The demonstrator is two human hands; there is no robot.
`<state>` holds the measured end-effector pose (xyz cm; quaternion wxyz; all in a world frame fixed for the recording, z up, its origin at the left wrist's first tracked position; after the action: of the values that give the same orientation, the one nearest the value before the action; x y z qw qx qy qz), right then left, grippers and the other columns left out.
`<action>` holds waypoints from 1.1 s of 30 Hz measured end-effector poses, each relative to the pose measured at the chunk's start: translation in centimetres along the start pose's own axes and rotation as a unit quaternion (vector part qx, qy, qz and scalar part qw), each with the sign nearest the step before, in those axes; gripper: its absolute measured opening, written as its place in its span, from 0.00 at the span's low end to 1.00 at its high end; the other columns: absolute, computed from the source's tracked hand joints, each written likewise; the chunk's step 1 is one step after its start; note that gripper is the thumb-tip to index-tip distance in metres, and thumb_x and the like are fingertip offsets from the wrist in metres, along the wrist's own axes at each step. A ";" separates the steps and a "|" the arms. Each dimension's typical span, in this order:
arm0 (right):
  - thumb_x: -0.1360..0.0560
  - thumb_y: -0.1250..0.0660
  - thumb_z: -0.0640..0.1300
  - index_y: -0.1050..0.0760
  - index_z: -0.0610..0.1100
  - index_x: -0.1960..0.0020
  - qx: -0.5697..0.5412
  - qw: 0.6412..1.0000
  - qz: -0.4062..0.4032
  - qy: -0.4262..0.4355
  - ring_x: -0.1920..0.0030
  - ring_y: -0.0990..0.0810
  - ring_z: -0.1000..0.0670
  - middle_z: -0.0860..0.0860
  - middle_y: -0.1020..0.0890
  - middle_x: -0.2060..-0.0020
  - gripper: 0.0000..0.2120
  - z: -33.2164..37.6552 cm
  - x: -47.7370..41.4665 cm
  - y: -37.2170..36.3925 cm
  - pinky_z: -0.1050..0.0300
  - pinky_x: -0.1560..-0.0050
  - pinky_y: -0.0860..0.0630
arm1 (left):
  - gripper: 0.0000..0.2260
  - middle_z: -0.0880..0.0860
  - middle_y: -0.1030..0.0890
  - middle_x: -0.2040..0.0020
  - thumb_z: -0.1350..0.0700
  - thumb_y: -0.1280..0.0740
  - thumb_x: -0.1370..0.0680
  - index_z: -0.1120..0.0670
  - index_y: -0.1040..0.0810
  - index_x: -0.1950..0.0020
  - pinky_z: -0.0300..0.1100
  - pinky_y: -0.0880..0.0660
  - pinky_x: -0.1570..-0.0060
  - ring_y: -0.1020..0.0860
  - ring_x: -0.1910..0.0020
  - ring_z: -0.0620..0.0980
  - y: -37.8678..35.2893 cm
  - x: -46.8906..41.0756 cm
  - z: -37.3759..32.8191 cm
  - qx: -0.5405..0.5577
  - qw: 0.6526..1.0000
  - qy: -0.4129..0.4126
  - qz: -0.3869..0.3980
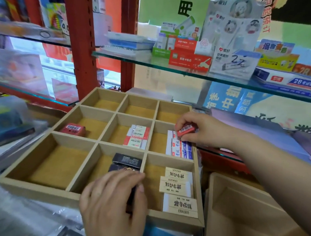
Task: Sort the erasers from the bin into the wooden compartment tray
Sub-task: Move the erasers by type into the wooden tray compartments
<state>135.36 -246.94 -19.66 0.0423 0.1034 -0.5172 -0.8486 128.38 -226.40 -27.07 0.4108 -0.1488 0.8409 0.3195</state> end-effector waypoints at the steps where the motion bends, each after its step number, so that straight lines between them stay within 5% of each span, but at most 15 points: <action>1: 0.30 0.31 0.36 0.29 0.52 0.59 -0.017 1.000 -0.013 -0.005 0.52 0.24 0.53 0.52 0.24 0.53 0.12 0.1 -0.1 0.1 0.65 0.52 0.27 | 0.13 0.40 0.25 0.56 0.51 0.42 0.30 0.50 0.18 0.58 0.28 0.48 0.40 0.28 0.51 0.44 0.0 0.1 0.1 0.003 1.000 0.001 -0.002; 7: 0.29 0.32 0.37 0.33 0.54 0.60 -0.083 0.996 -0.019 0.028 0.59 0.24 0.57 0.56 0.24 0.59 0.14 4.3 -1.8 -1.3 0.70 0.57 0.29 | 0.08 0.41 0.24 0.56 0.53 0.40 0.30 0.45 0.26 0.54 0.36 0.41 0.42 0.27 0.50 0.45 0.6 -0.2 0.9 0.048 0.998 -0.013 -0.050; 10: 0.30 0.31 0.38 0.33 0.49 0.58 -0.072 0.995 -0.002 0.065 0.64 0.29 0.62 0.59 0.27 0.62 0.11 8.0 -4.1 -2.8 0.74 0.63 0.32 | 0.10 0.42 0.25 0.57 0.52 0.41 0.29 0.49 0.21 0.56 0.38 0.41 0.41 0.28 0.50 0.47 1.7 -0.8 2.7 0.032 0.996 0.041 -0.075; 14: 0.31 0.30 0.37 0.34 0.46 0.61 -0.082 0.992 0.001 0.095 0.65 0.29 0.59 0.53 0.23 0.60 0.12 12.1 -7.9 -5.7 0.64 0.61 0.30 | 0.12 0.44 0.25 0.58 0.51 0.41 0.30 0.54 0.19 0.59 0.40 0.39 0.47 0.29 0.52 0.48 2.8 -1.5 5.1 0.014 0.990 0.108 -0.094; 17: 0.32 0.29 0.37 0.37 0.48 0.65 -0.081 0.993 0.002 0.090 0.68 0.30 0.60 0.60 0.28 0.67 0.16 13.8 -10.2 -7.4 0.65 0.65 0.32 | 0.12 0.43 0.25 0.57 0.51 0.42 0.30 0.53 0.19 0.59 0.43 0.38 0.48 0.30 0.52 0.47 3.1 -1.4 5.5 0.004 0.991 0.102 -0.081; 21: 0.32 0.29 0.42 0.39 0.48 0.68 0.059 0.995 0.046 0.071 0.60 0.26 0.50 0.53 0.26 0.66 0.18 14.0 -12.1 -9.0 0.57 0.58 0.31 | 0.12 0.41 0.25 0.57 0.51 0.41 0.30 0.51 0.19 0.59 0.42 0.39 0.44 0.29 0.52 0.45 3.2 -1.2 6.1 -0.003 0.995 0.082 -0.061; 23: 0.31 0.30 0.45 0.32 0.46 0.66 0.143 0.983 0.104 0.059 0.54 0.23 0.47 0.49 0.21 0.61 0.11 13.7 -12.3 -9.8 0.54 0.53 0.28 | 0.12 0.40 0.25 0.57 0.50 0.42 0.30 0.50 0.19 0.59 0.33 0.44 0.39 0.29 0.51 0.43 3.3 -1.3 6.4 0.002 0.995 0.087 -0.050; 26: 0.28 0.32 0.45 0.21 0.43 0.53 0.118 0.982 0.136 0.051 0.53 0.24 0.51 0.47 0.18 0.52 0.07 13.6 -12.3 -9.9 0.55 0.48 0.27 | 0.12 0.38 0.26 0.57 0.50 0.42 0.30 0.49 0.19 0.59 0.28 0.49 0.38 0.30 0.51 0.42 3.4 -1.2 6.6 0.010 0.995 0.087 -0.039; 29: 0.26 0.37 0.38 0.21 0.41 0.47 0.089 0.984 0.143 0.053 0.53 0.24 0.51 0.45 0.18 0.48 0.10 13.8 -12.1 -9.7 0.59 0.52 0.28 | 0.11 0.38 0.26 0.57 0.50 0.42 0.30 0.48 0.20 0.59 0.28 0.49 0.39 0.30 0.51 0.41 3.5 -1.1 6.5 0.011 0.996 0.083 -0.033; 33: 0.25 0.41 0.36 0.25 0.41 0.43 0.091 0.983 0.157 0.039 0.49 0.23 0.47 0.43 0.20 0.46 0.13 13.6 -11.9 -9.4 0.55 0.44 0.27 | 0.11 0.38 0.27 0.57 0.50 0.42 0.30 0.49 0.20 0.59 0.30 0.49 0.37 0.30 0.52 0.41 3.3 -1.0 6.5 0.007 0.996 0.081 -0.027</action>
<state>144.34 -228.66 -20.43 0.1856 0.0569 -0.5997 -0.7763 131.18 -219.64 -27.86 0.3506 -0.1945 0.8692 0.2895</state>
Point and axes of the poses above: each hand's wrist, its own x-axis away from the middle knuckle, its own y-axis out of the back of the hand, z = x × y, the point moved 4 cm from there along -x, towards the middle knuckle
